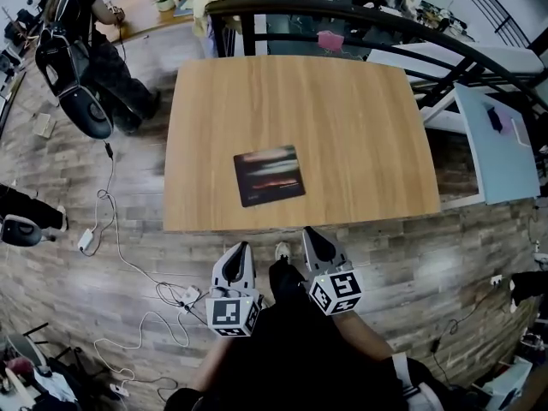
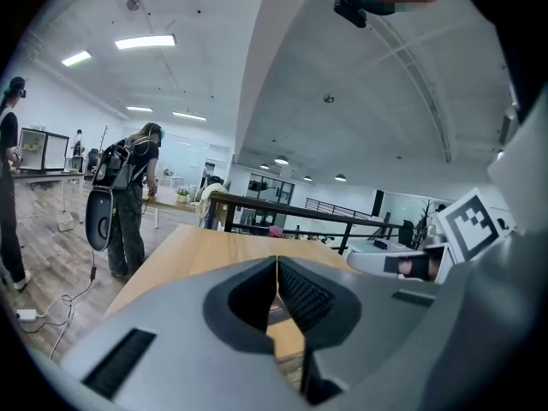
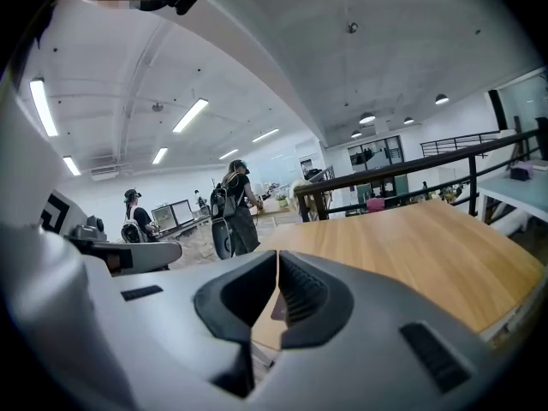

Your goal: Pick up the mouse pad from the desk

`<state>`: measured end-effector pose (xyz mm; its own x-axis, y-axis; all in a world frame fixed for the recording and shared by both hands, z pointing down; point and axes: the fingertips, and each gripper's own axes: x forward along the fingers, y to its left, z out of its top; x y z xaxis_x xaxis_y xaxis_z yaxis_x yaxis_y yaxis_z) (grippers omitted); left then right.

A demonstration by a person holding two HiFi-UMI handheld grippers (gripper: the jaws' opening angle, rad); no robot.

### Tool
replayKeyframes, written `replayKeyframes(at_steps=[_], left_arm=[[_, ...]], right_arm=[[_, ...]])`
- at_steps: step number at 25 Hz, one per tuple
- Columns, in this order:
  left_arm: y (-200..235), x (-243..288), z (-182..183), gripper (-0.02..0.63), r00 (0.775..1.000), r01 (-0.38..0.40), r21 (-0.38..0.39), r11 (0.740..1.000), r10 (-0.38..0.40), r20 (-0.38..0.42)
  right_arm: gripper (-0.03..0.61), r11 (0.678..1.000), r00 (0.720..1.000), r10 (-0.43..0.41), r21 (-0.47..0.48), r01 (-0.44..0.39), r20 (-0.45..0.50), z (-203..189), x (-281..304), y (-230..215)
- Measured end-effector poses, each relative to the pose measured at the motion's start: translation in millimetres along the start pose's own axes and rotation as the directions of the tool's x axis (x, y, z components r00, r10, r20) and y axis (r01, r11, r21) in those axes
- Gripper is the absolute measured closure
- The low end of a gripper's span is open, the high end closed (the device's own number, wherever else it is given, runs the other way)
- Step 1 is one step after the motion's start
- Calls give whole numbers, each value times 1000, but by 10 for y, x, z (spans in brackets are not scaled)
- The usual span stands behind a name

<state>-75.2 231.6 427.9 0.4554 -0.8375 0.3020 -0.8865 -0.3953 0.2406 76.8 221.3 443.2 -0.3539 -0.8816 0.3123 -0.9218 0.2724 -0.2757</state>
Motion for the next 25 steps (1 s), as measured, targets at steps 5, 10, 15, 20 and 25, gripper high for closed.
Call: replayKeyframes(at_steps=[5, 10, 15, 20, 25], left_arm=[[13, 449, 138, 589, 1000, -22, 18, 1000, 23, -9], [69, 759, 261, 589, 999, -51, 12, 999, 51, -11], [223, 1001, 229, 589, 996, -74, -9, 997, 73, -47], [429, 1315, 121, 590, 994, -58, -30, 998, 55, -93], [674, 1700, -14, 589, 988, 1, -18, 1000, -3, -152]], right_arm=[[546, 999, 999, 33, -9, -34, -32, 92, 400, -281], [546, 999, 998, 43, -8, -43, -46, 210, 715, -513], [546, 1000, 997, 28, 4, -28, -77, 201, 970, -677], [546, 1000, 992, -6, 7, 6, -123, 96, 1288, -838], [546, 998, 983, -64, 6, 65, -170, -14, 1624, -963]])
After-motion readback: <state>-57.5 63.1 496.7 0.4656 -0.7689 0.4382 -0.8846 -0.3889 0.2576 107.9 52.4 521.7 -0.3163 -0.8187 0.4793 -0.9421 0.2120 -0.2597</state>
